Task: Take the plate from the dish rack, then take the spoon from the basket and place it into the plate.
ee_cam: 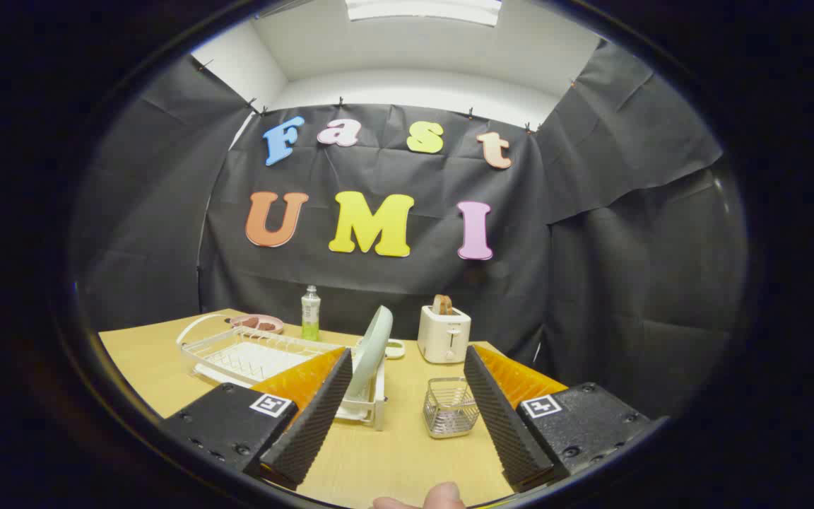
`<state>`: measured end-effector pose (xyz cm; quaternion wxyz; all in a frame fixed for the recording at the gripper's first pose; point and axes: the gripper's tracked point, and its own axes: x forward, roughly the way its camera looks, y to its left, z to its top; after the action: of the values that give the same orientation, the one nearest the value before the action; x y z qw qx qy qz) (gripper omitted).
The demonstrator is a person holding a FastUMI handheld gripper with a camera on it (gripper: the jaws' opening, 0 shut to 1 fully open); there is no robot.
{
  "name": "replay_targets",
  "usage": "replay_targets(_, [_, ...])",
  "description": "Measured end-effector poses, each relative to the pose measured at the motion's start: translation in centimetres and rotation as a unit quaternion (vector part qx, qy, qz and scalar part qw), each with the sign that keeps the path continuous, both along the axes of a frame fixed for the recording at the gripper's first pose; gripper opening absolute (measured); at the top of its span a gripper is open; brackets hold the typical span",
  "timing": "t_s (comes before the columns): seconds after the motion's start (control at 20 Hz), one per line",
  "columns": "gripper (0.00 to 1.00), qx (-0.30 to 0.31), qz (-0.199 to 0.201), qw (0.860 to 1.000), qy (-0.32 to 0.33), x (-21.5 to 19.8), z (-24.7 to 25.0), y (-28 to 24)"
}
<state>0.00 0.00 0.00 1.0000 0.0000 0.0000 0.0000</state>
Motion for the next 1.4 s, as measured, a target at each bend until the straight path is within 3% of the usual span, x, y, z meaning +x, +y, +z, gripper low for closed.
replay_targets(0.75, [1.0, 0.01, -0.006, 1.0, 0.0, -0.1, 0.6, -0.6])
replay_targets(1.2, [1.0, 0.031, 0.033, 0.998, 0.047, 1.3, 1.0, 0.1])
replay_targets(1.4, [1.0, 0.035, 0.05, 0.996, 0.063, 3.3, 3.8, 0.1])
